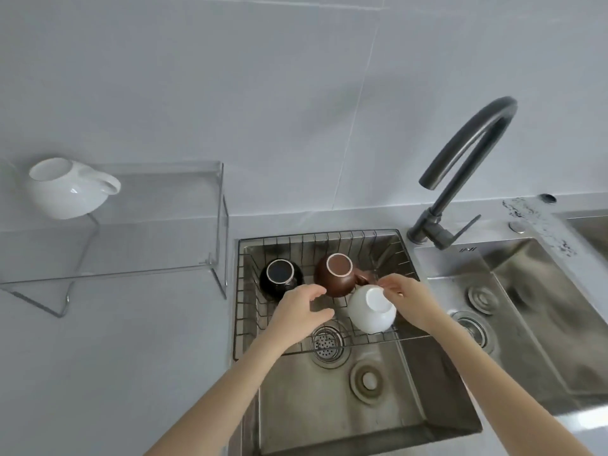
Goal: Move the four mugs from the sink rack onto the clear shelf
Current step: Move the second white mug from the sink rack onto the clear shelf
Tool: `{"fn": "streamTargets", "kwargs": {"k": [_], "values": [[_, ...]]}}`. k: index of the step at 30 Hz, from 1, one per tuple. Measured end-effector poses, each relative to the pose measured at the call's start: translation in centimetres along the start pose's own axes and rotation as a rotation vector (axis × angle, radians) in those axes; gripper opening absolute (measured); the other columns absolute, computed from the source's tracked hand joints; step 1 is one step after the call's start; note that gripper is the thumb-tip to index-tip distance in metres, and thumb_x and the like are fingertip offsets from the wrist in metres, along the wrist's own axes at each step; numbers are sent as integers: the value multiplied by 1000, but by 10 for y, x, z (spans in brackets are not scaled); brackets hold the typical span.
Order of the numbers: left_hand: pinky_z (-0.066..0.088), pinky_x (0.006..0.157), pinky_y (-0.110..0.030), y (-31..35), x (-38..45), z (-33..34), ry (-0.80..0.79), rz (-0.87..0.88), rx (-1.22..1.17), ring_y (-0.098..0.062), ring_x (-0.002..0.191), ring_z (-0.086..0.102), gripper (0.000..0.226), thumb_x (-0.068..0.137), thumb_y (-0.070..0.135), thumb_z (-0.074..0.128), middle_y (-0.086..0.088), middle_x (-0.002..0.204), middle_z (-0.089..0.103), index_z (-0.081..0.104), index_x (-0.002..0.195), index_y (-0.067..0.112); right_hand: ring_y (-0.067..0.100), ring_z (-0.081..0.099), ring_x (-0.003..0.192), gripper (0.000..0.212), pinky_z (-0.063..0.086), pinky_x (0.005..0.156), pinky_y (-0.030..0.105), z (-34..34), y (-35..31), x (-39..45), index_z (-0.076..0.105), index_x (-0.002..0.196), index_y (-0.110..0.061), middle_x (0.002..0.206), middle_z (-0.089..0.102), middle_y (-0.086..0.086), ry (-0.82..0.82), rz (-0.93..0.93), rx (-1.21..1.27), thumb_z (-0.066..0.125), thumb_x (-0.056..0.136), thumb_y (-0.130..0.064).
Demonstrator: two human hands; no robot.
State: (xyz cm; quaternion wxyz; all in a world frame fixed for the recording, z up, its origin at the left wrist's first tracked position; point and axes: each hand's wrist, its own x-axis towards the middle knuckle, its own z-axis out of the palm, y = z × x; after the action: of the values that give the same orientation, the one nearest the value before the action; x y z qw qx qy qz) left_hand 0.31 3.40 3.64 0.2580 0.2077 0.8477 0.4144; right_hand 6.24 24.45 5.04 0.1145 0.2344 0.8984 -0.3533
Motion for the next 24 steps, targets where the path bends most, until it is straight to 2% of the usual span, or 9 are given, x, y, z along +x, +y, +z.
{"fn": "streamTargets", "kwargs": {"k": [3,6,11,17,24], "values": [[33,98,-24,4,16,39,-54,-55,3,-16,123,45,61,75,28,68,-4,136,48,43,130,16,30,50,119,37,40,103,41,-4,34,11,49,124,-11,131,55,14,-26,34,-89,46,88,-5],[28,98,-24,9,32,67,-71,-98,-1,-20,126,39,70,73,28,71,-7,138,43,38,133,14,31,44,125,43,35,105,40,-3,47,24,42,130,-11,138,48,13,-73,15,-157,46,87,-3],[29,97,-26,11,58,97,-53,-167,-8,-22,126,37,79,69,26,74,-9,138,40,32,135,12,32,49,118,42,43,99,41,3,57,41,43,126,-8,136,45,13,-180,-45,-354,49,84,0],[36,88,-26,14,76,122,-5,-166,26,-19,115,44,84,55,25,82,-6,128,48,39,127,18,32,53,111,43,47,87,40,11,67,52,44,119,-8,124,53,12,-157,-113,-577,54,79,3],[42,94,-34,15,81,127,39,-169,71,-22,116,48,86,54,22,83,-5,128,51,39,126,15,33,57,100,38,47,79,36,11,77,55,49,112,-6,111,61,13,-107,-182,-585,55,76,4]]}}
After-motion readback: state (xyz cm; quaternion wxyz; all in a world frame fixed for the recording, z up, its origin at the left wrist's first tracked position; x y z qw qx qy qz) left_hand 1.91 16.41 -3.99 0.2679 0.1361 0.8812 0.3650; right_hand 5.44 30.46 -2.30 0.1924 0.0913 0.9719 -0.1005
